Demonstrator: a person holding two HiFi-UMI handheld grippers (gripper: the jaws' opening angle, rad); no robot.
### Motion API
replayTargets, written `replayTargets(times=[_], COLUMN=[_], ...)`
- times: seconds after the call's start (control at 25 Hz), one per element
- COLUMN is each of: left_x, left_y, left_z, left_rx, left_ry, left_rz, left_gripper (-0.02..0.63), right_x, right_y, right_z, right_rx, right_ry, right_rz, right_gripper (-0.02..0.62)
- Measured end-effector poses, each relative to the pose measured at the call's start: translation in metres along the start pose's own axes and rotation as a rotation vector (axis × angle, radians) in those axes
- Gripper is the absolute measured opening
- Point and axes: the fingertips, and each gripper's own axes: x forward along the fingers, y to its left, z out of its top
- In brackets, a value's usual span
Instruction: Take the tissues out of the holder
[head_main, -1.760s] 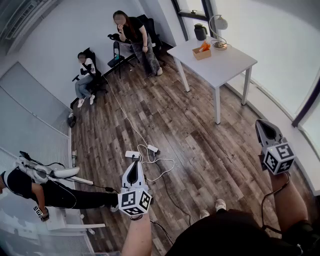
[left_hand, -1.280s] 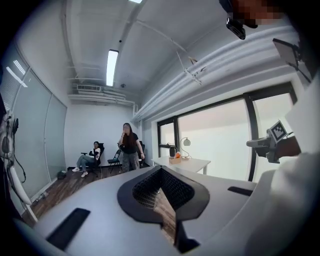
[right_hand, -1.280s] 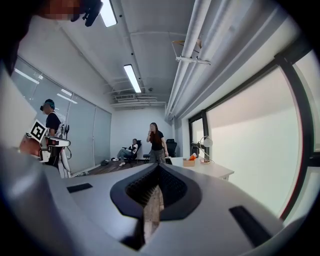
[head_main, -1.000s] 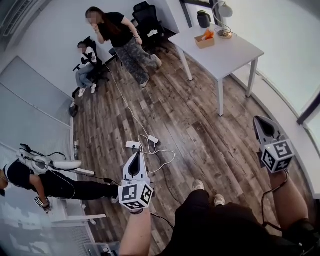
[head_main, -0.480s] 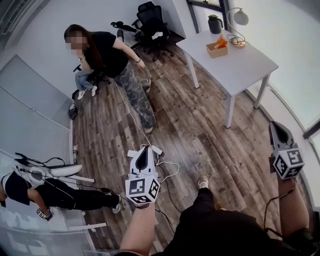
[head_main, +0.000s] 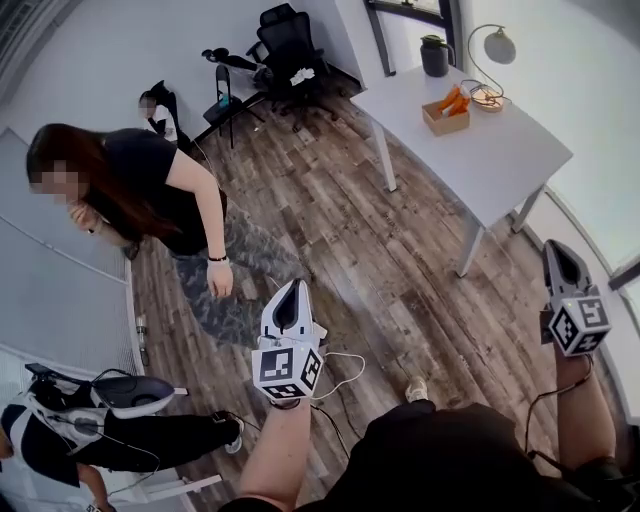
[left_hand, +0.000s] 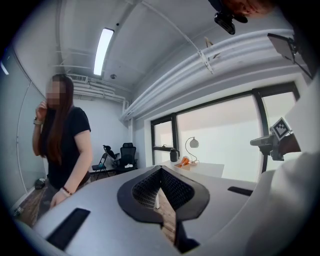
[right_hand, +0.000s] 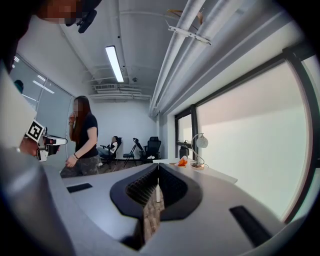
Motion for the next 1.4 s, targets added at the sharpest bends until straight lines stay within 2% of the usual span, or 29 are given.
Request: replayTargets(times=[0.16,0.32,0.52,0.64,0.84,1.04,1.24,1.4], left_x=[0.037,0.072,0.119,0.146,0.216,0.3,0.394,0.46], left_y=[0.041,0.071,0.092,0.103,0.134,0.161,0.169,0.179], left_z=[0.004,0.012,0.011,0.01,0.017,0.034,0.048,0.063], left_rx=[-0.001,-0.003,-0.015,0.005,0.009,0.013,0.023,0.019], left_ry=[-0.003,-0.006,-0.009,-0.007,0.015,0.013,0.013,-0.002], left_rz=[-0.003,-0.009,-0.013,-0.007,0.036,0.061,0.05,0.07], left_gripper=[0.005,0.005,0.005,0.005,0.005,0.005,0.005,0.005], right_x=[0.043,0.08,0.135,0.176,0.274,0.367,0.453,0.505], right_y=[0.023,0.031,0.028,0.024,0.006,-0.017,-0.048,-0.08], right_z=[0.017,0.017,0.02,0.02,0.029,0.043,0.05,0.061], right_rx=[-0.018,-0.02,-0.007,-0.018,0.027,0.026,0.037,0.048], right_ry=[-0.015,0.003,0.002,-0.008,-0.001,0.006,0.026,-0.004], right_rz=[-0.009,-0.006,-0.011,0.008,0.015,0.02,0.017,-0.01], right_gripper=[0.006,0.006,0.006,0.006,0.006,0.006,0.006,0.006])
